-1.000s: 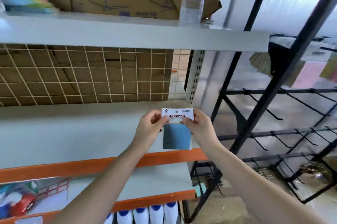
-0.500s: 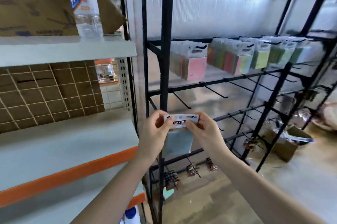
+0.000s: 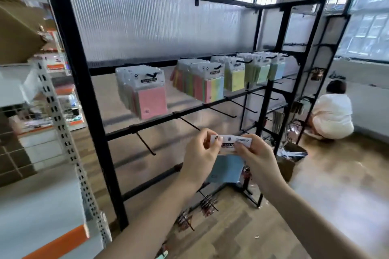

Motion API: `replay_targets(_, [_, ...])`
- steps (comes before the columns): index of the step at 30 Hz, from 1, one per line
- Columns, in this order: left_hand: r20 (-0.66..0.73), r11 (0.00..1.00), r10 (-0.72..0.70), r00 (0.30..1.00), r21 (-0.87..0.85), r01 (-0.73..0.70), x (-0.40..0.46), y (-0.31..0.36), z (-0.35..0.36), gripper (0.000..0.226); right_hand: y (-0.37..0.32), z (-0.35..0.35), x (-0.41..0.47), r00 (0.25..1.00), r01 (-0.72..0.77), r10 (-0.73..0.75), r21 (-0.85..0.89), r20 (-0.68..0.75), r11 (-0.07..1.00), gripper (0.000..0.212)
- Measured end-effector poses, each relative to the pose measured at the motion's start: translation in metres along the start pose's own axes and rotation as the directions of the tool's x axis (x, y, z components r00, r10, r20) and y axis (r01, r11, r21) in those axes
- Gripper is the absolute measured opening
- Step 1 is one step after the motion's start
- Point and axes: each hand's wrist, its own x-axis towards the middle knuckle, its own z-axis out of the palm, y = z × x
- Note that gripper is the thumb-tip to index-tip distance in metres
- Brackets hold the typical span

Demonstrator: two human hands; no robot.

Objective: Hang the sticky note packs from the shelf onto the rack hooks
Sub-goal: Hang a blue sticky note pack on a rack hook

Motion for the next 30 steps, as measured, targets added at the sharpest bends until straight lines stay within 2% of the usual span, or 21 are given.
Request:
replay_targets(7, [0.052,0.994,0.049,0.997,-0.095,-0.044,0.099,-0.004,0.081,0.012,0.028,-0.072,0.089,0.997,-0.017,0.019,0.022,-0.08,1.0,0.007])
replay_targets(11, [0.061,0.992,0.07,0.996,-0.113,-0.063,0.166,-0.007,0.121,0.013,0.037,-0.107,0.156,0.995,-0.012,0.012,0.007,-0.103,1.0,0.012])
replay_targets(18, [0.044,0.985,0.146,0.988,-0.101,-0.141,0.252,-0.01,0.179,0.009,0.064,-0.151,0.237,0.989,0.003,0.005,0.055,-0.15,0.998,0.007])
replay_targets(30, [-0.041,0.975,0.224,0.974,0.005,-0.224,0.362,-0.002,0.283,0.01,0.094,-0.242,0.368,0.991,0.109,-0.105,0.049,-0.078,0.993,0.013])
